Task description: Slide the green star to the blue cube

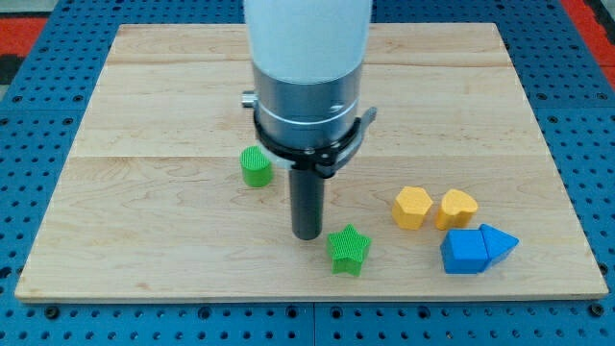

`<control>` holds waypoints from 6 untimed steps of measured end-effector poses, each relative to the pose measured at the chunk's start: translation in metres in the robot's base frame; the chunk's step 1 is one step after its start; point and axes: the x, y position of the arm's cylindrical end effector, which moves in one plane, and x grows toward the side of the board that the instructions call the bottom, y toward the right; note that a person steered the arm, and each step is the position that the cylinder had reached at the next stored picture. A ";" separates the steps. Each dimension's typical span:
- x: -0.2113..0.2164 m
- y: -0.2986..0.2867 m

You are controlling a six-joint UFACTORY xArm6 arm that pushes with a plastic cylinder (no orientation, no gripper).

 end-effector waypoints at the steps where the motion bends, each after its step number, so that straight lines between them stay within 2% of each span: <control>1: 0.012 0.011; 2: 0.017 0.033; 4: 0.023 0.017; 6: 0.048 0.037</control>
